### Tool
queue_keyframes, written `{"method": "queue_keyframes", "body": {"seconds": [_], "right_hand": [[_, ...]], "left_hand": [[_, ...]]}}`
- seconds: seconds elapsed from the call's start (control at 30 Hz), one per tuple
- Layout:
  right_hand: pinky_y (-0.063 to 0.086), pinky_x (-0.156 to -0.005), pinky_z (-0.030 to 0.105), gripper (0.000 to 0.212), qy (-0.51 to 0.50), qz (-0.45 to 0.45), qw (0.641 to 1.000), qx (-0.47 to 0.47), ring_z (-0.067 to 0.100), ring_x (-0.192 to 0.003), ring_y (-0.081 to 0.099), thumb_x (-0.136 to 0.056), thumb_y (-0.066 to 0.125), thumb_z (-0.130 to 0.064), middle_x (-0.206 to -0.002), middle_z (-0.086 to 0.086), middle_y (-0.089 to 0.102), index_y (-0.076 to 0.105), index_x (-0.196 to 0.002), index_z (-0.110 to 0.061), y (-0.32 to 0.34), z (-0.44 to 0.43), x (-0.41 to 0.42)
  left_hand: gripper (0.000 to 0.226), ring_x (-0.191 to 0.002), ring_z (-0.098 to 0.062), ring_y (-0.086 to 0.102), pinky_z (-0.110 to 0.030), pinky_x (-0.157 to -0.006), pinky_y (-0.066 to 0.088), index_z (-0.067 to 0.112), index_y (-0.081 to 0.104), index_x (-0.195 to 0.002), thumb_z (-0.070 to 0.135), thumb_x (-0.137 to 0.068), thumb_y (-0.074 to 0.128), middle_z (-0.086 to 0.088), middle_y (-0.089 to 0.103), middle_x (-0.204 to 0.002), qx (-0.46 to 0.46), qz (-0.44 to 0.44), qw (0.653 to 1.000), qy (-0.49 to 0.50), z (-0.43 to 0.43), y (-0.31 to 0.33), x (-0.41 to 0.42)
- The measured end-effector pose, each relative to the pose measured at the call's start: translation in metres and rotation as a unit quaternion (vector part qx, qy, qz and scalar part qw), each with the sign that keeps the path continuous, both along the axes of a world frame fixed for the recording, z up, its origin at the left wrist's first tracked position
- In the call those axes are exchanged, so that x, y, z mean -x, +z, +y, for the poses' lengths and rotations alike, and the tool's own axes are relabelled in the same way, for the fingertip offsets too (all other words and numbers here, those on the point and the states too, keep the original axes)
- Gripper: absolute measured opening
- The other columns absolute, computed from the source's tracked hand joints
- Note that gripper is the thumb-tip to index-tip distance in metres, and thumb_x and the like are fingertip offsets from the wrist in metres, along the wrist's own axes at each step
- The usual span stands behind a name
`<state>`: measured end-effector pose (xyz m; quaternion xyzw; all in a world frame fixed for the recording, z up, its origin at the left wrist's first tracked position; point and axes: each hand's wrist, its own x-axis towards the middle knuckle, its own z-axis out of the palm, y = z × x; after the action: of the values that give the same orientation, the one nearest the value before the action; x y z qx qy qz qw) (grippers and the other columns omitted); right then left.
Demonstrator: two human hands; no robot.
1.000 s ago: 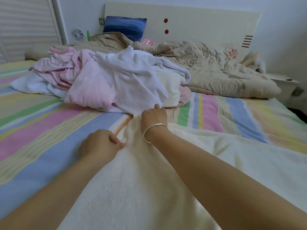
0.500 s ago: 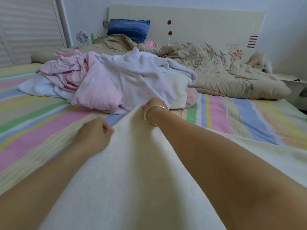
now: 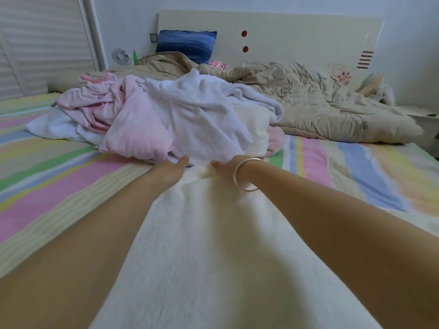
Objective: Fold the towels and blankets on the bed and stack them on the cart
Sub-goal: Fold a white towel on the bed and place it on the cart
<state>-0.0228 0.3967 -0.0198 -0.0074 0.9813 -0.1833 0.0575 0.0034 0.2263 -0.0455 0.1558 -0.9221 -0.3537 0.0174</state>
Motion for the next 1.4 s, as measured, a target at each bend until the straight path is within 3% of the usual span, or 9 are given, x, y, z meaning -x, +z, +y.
{"method": "queue_keyframes", "body": {"seconds": [0.1, 0.17, 0.3, 0.43, 0.57, 0.7, 0.9, 1.13, 1.4], "right_hand": [[0.017, -0.113, 0.034, 0.077, 0.023, -0.061, 0.998, 0.014, 0.028, -0.144, 0.021, -0.096, 0.032, -0.059, -0.157, 0.012, 0.022, 0.021, -0.151, -0.006, 0.009, 0.029, -0.002], [0.021, -0.115, 0.037, 0.077, 0.027, -0.089, 0.996, 0.006, 0.027, -0.142, 0.028, -0.092, 0.040, -0.063, -0.155, 0.009, 0.029, 0.029, -0.150, -0.013, 0.013, 0.045, -0.003], [0.040, -0.080, 0.026, 0.028, 0.087, -0.056, 0.993, -0.063, 0.018, -0.091, 0.053, -0.086, 0.062, -0.047, -0.102, -0.002, 0.058, 0.062, -0.096, -0.021, 0.015, 0.058, -0.003], [0.039, -0.074, 0.024, 0.015, 0.102, 0.032, 0.993, 0.044, 0.017, -0.090, 0.055, -0.086, 0.067, -0.029, -0.098, -0.002, 0.060, 0.057, -0.095, -0.024, -0.007, 0.056, -0.008], [0.044, -0.089, 0.032, 0.037, 0.070, 0.076, 0.994, 0.025, 0.022, -0.108, 0.055, -0.084, 0.066, -0.039, -0.119, 0.001, 0.058, 0.054, -0.114, -0.022, -0.034, 0.062, -0.014], [0.027, -0.111, 0.041, 0.062, 0.070, 0.100, 0.991, -0.056, 0.027, -0.137, 0.029, -0.092, 0.051, -0.049, -0.151, 0.005, 0.030, 0.031, -0.145, -0.026, -0.029, 0.079, -0.042], [-0.006, -0.118, 0.048, 0.065, 0.084, -0.040, 0.986, -0.135, 0.020, -0.148, -0.010, -0.096, 0.016, -0.062, -0.161, -0.005, -0.009, 0.002, -0.153, -0.035, -0.030, 0.169, -0.133], [-0.006, -0.118, 0.048, 0.067, -0.113, -0.079, 0.977, -0.160, 0.019, -0.148, -0.008, -0.095, 0.010, -0.063, -0.161, -0.005, -0.007, 0.005, -0.154, -0.031, -0.033, 0.356, -0.161], [-0.003, -0.118, 0.048, 0.056, -0.160, -0.055, 0.977, -0.126, 0.021, -0.148, 0.004, -0.101, 0.010, -0.050, -0.161, -0.004, 0.011, 0.025, -0.150, -0.028, -0.034, 0.431, -0.168]], "left_hand": [[0.069, -0.120, -0.031, 0.054, -0.030, -0.095, 0.039, -0.001, 0.058, -0.127, 0.058, -0.091, 0.051, -0.018, 0.059, -0.131, 0.039, -0.006, 0.998, -0.047, 0.017, -0.005, 0.019], [0.058, -0.113, -0.031, 0.058, -0.028, -0.086, 0.041, 0.001, 0.063, -0.121, 0.048, -0.088, 0.062, -0.017, 0.063, -0.125, 0.074, -0.001, 0.996, -0.058, 0.022, -0.007, 0.024], [0.029, -0.110, -0.035, 0.058, -0.036, -0.093, 0.043, 0.009, 0.063, -0.110, 0.031, -0.090, 0.064, -0.015, 0.065, -0.117, 0.047, 0.147, 0.987, 0.041, 0.022, 0.008, 0.023], [0.024, -0.105, -0.039, 0.058, -0.043, -0.087, 0.044, 0.010, 0.054, -0.109, 0.018, -0.090, 0.065, -0.017, 0.063, -0.112, 0.180, 0.230, 0.954, 0.065, 0.030, -0.011, 0.005], [0.032, -0.096, -0.038, 0.056, -0.048, -0.083, 0.044, 0.005, 0.056, -0.110, 0.001, -0.080, 0.066, -0.019, 0.058, -0.106, 0.377, 0.272, 0.885, 0.023, 0.031, -0.036, -0.001], [0.043, -0.090, -0.034, 0.057, -0.041, -0.077, 0.040, 0.009, 0.060, -0.111, -0.005, -0.071, 0.060, -0.011, 0.061, -0.108, 0.345, 0.351, 0.865, -0.100, 0.064, -0.013, -0.020], [0.036, -0.123, -0.019, 0.051, -0.033, -0.104, 0.035, 0.020, 0.053, -0.132, 0.023, -0.096, 0.049, 0.002, 0.054, -0.136, 0.167, 0.251, 0.907, -0.294, 0.183, -0.002, -0.073], [0.054, -0.149, -0.010, 0.010, -0.031, -0.121, 0.005, 0.025, 0.021, -0.154, 0.044, -0.104, 0.028, 0.004, 0.011, -0.163, 0.213, 0.110, 0.870, -0.430, 0.303, 0.002, -0.114], [0.058, -0.150, -0.016, 0.009, -0.036, -0.121, 0.008, 0.024, 0.017, -0.155, 0.050, -0.103, 0.020, 0.001, 0.009, -0.163, 0.273, 0.018, 0.870, -0.410, 0.350, -0.011, -0.105]]}}
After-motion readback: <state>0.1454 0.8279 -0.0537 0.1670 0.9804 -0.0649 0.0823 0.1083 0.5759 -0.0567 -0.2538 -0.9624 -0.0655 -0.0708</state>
